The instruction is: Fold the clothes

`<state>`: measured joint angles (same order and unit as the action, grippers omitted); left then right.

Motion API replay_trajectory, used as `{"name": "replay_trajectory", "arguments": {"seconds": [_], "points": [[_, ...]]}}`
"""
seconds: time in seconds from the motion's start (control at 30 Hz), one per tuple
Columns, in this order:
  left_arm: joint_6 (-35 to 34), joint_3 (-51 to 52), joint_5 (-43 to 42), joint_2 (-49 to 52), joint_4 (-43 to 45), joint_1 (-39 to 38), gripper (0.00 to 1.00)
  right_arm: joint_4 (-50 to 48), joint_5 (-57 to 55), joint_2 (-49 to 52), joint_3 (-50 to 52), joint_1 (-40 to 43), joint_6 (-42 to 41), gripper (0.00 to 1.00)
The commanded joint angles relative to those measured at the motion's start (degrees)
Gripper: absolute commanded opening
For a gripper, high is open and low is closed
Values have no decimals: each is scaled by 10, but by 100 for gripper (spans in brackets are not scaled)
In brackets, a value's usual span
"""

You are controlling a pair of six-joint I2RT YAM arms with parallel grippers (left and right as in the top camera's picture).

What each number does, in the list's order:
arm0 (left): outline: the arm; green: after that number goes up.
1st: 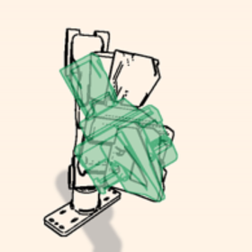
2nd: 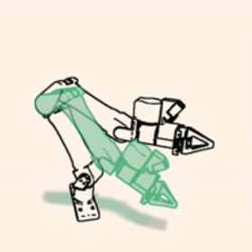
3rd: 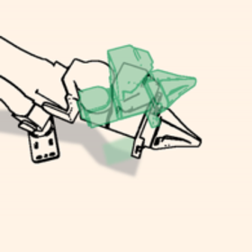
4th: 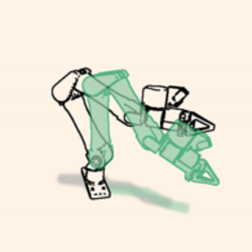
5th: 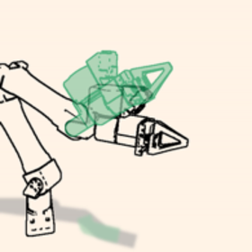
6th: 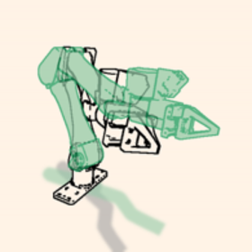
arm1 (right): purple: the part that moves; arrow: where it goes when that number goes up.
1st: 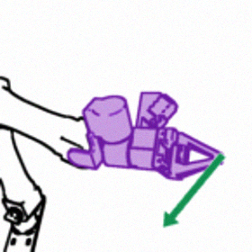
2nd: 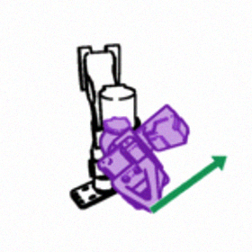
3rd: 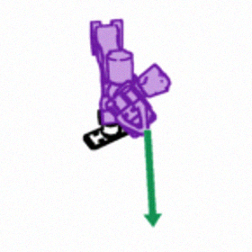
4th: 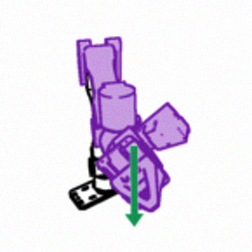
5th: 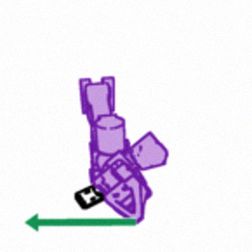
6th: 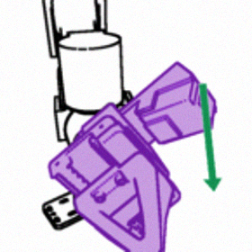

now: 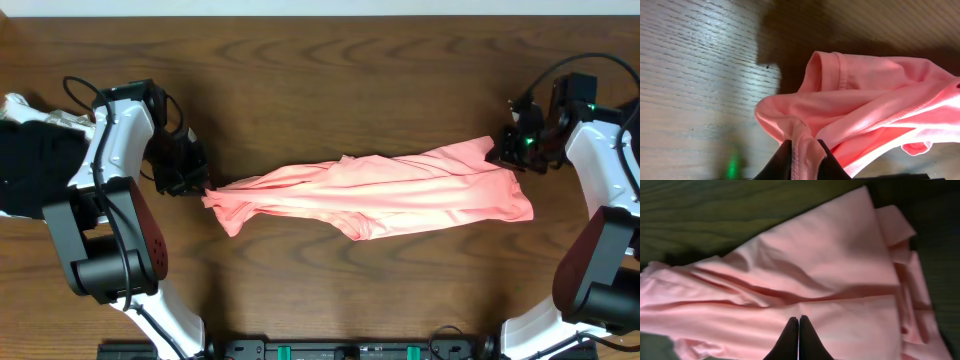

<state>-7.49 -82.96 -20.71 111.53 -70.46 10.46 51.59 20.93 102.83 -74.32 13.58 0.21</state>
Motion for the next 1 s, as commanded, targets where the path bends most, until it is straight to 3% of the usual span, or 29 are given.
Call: {"name": "replay_trajectory", "arguments": {"seconds": [0.0,0.37,0.53,0.67,0.93,0.97], "points": [[0,2,13,-15,-9,5,14,-14,-36,-11,21,-4,-19,3],[0,2,13,-15,-45,5,17,-135,-69,-5,130,-4,-35,3],[0,2,13,-15,-45,5,47,-188,-142,-5,176,-4,-64,4],[0,2,13,-15,-45,5,54,-210,-198,-5,202,-1,-96,4],[0,2,9,-15,-45,4,56,-210,-205,-5,207,7,-109,4],[0,3,2,-15,-45,4,62,-210,-202,-5,207,7,-110,4]]}}
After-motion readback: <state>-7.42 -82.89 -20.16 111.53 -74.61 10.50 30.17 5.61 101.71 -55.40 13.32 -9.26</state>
